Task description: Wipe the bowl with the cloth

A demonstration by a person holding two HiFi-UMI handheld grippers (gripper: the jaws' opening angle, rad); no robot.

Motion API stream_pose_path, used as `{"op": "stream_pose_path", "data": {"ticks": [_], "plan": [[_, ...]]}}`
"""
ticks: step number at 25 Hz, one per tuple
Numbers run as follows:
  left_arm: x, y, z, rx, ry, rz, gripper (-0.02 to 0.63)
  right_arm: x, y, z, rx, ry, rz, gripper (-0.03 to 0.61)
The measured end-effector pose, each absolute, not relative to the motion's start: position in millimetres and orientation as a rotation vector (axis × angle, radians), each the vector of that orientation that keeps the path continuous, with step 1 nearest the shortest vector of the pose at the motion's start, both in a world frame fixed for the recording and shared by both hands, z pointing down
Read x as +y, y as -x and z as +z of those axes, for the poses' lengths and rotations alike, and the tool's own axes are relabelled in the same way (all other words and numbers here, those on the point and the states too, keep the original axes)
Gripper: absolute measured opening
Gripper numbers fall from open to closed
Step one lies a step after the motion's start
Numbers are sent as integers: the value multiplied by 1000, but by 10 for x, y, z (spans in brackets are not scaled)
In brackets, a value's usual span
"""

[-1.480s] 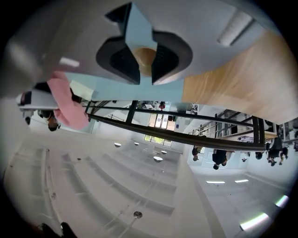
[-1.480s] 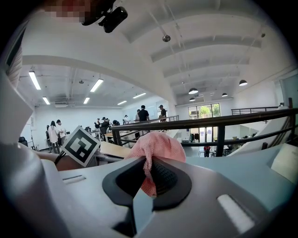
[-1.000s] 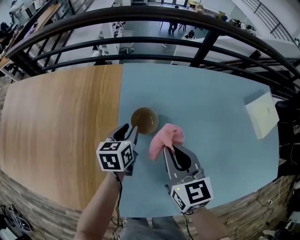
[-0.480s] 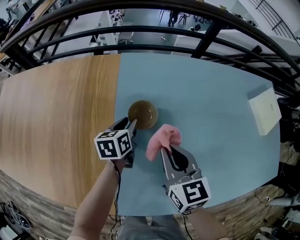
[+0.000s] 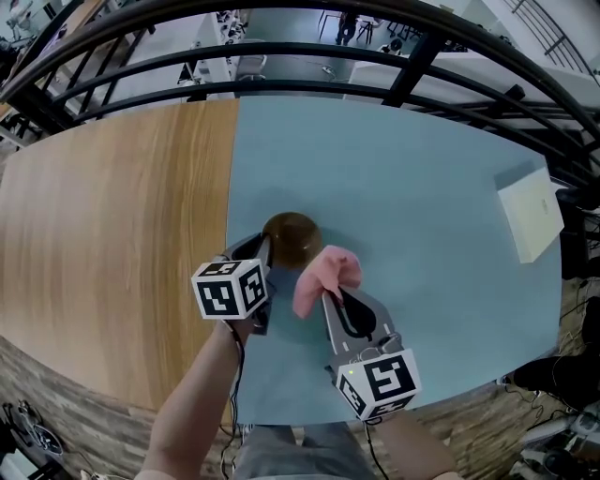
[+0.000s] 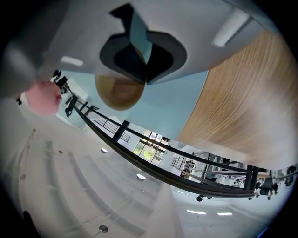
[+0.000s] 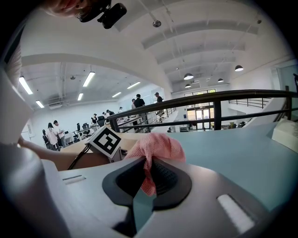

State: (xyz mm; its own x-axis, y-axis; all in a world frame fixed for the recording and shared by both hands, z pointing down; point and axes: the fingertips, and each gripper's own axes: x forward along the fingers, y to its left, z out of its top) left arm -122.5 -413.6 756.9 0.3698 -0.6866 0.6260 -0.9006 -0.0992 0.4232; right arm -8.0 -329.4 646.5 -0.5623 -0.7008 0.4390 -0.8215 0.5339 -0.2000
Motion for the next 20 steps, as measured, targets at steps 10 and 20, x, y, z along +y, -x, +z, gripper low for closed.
{"op": "stream_pose_path", "data": {"ticks": [10,20], "plan": [[-3823,1205,6820,-1440,-1969,348,11,-3156,-41,5895,-2512,-1328,485,31],[-3432,1190,5589,-1538,-2131,332,11,-2926,-161,4953,-2556,-1364,355,29]]}}
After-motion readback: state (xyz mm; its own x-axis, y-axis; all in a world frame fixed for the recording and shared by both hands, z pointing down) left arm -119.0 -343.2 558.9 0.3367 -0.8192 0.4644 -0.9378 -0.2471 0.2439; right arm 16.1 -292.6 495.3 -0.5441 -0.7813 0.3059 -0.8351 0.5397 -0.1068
